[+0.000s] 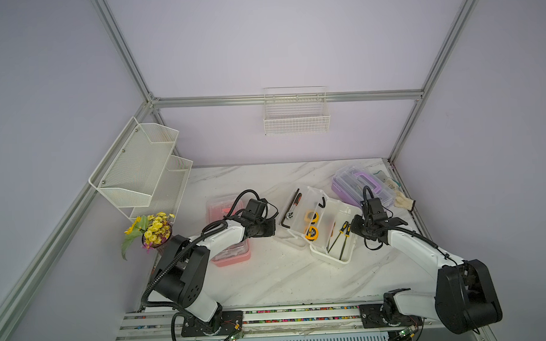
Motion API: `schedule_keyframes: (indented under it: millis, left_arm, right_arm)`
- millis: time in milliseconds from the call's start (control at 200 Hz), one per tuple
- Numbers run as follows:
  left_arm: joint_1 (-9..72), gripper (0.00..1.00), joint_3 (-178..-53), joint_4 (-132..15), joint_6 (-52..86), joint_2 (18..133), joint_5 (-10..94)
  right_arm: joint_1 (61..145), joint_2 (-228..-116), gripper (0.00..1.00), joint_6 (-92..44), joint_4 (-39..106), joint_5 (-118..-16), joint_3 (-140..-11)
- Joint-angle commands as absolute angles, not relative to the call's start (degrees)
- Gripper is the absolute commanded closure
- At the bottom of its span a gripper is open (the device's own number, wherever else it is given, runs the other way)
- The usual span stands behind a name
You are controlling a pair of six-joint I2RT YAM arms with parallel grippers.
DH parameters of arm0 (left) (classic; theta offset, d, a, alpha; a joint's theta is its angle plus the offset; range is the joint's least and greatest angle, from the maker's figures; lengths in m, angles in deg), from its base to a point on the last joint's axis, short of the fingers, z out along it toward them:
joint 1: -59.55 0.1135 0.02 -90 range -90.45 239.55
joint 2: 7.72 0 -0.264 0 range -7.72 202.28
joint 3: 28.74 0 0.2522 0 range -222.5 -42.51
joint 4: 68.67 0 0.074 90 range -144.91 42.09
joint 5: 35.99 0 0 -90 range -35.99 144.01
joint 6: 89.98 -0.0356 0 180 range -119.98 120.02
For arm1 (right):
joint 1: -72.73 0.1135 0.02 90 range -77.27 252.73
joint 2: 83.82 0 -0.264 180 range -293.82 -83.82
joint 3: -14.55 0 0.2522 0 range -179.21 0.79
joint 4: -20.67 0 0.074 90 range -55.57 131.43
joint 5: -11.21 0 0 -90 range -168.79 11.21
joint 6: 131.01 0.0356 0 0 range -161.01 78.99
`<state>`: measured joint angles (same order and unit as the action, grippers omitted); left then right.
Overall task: Close toolboxes
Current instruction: Close the toolbox lid.
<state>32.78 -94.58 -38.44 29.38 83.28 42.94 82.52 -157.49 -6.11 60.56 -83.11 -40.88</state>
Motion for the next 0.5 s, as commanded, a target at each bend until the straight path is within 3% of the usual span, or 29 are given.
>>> schedule_keyframes:
  millis: [0, 235, 385, 495]
  left_arm:
    - [33.7, 1.0, -93.6, -39.9, 31.1, 80.8, 48.2]
    - [34.0, 1.0, -98.5, -34.4, 26.8, 78.1, 54.8]
    - [33.9, 1.0, -102.3, -30.9, 23.0, 74.8, 58.1]
    - [33.6, 1.0, -104.2, -30.5, 21.1, 73.7, 59.3]
  right_arm:
    - [82.3, -155.5, 0.66, -5.4, 60.4, -81.3, -41.2]
    - [82.3, -151.0, 0.65, -5.0, 66.4, -80.4, -44.9]
    - [82.3, -148.3, 0.79, -5.8, 69.5, -83.5, -45.4]
    - [82.3, -148.6, 0.81, -5.7, 69.0, -81.8, -43.7]
